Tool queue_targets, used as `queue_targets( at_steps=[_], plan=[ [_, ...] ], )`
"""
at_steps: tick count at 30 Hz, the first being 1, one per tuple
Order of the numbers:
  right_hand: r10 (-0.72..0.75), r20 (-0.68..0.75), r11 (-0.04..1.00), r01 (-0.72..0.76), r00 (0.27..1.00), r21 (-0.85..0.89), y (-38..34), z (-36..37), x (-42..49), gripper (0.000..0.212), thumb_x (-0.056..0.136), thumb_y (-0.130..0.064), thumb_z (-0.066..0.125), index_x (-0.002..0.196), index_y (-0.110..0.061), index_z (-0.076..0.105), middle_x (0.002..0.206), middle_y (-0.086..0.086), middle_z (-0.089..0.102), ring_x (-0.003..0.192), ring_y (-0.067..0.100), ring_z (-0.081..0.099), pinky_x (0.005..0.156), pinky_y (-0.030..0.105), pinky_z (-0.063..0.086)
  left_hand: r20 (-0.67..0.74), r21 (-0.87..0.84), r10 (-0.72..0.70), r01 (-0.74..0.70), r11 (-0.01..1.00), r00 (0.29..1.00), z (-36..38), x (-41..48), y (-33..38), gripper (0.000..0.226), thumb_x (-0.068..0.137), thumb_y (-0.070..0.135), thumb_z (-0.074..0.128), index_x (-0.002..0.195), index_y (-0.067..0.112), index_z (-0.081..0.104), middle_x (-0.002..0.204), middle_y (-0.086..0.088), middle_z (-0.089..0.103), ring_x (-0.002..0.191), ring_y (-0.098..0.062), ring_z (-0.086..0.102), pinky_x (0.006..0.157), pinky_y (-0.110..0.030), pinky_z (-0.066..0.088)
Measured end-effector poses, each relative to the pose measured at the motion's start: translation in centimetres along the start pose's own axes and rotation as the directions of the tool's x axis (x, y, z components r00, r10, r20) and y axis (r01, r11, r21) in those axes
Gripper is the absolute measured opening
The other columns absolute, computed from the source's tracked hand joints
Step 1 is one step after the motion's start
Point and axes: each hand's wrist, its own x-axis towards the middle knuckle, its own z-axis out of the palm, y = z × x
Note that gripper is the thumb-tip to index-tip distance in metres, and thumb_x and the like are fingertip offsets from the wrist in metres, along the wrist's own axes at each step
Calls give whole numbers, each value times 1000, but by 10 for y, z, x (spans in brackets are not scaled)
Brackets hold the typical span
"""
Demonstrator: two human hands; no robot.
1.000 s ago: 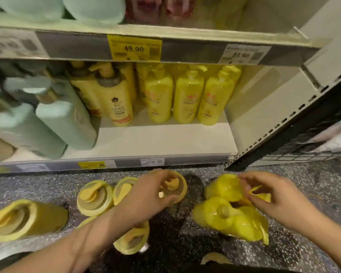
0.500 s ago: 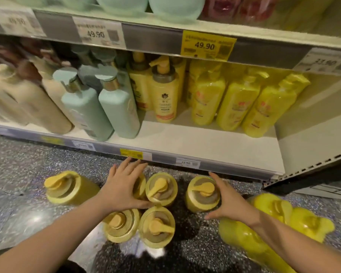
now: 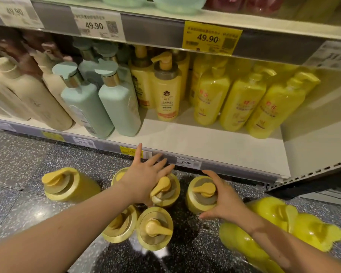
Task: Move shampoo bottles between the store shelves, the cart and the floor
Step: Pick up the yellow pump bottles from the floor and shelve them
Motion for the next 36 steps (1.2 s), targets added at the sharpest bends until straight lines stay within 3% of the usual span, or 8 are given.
queue_targets(
  at_steps=[4,11,20,22,25,27,29,36],
  plan=[
    [-13,26,1000,13,1000,-2,-4,3,7,123,37,-38,95,141,-39,29,139,-6,34,125,13,40,107,28,34,1,-91,35,-35,995,999,6,13,2,124,60,67,72,149,34,-7,160,3,14,145,-24,18,102,-73,-14],
    [-6,5,1000,6,1000,-5,-5,3,6,101,43,-27,88,129,-40,37,119,-4,42,107,18,51,92,32,45,4,-145,77,-76,987,997,-1,25,14,109,60,53,76,148,33,15,151,7,35,130,-21,46,102,-73,-9],
    [-11,-62,999,9,998,-31,-27,-34,-18,88,42,-28,87,116,-44,41,111,-12,48,97,12,53,78,26,45,-53,-382,-48,24,924,997,-18,-1,-6,107,53,59,71,145,36,21,147,13,37,133,-15,41,107,-70,-3],
    [-12,-92,1000,12,996,-1,-37,-54,-30,89,41,-28,87,117,-42,44,111,-13,51,99,11,53,78,23,44,-94,-437,-58,11,899,994,-32,-10,-10,107,51,58,71,144,36,24,144,15,39,131,-13,43,108,-69,0],
    [-42,-127,999,45,991,22,-59,-91,-46,82,37,-34,84,109,-41,47,103,-14,59,94,11,58,79,33,51,-188,-529,-52,-57,846,981,-61,-23,-18,103,46,56,73,139,35,32,133,16,45,121,-9,49,110,-62,18],
    [-61,-161,997,67,985,33,-77,-120,-57,81,36,-32,85,107,-41,48,103,-15,61,95,7,59,83,31,52,-279,-588,-37,-140,797,959,-87,-32,-25,104,44,52,77,137,31,36,125,15,46,114,-7,50,107,-35,34],
    [-74,-194,996,83,978,40,-97,-147,-69,82,37,-28,88,107,-46,48,104,-18,61,97,2,59,84,24,51,-336,-627,-26,-204,752,941,-117,-42,-33,103,43,46,80,136,27,39,122,14,46,111,-4,48,94,-8,34],
    [-157,-302,986,167,940,7,-171,-233,-121,86,28,-40,86,106,-47,49,106,-26,59,97,-10,55,77,5,41,-598,-556,-32,-386,736,801,-228,-78,-45,97,34,42,83,123,31,48,110,13,51,102,-6,51,89,-24,43]
  ],
)
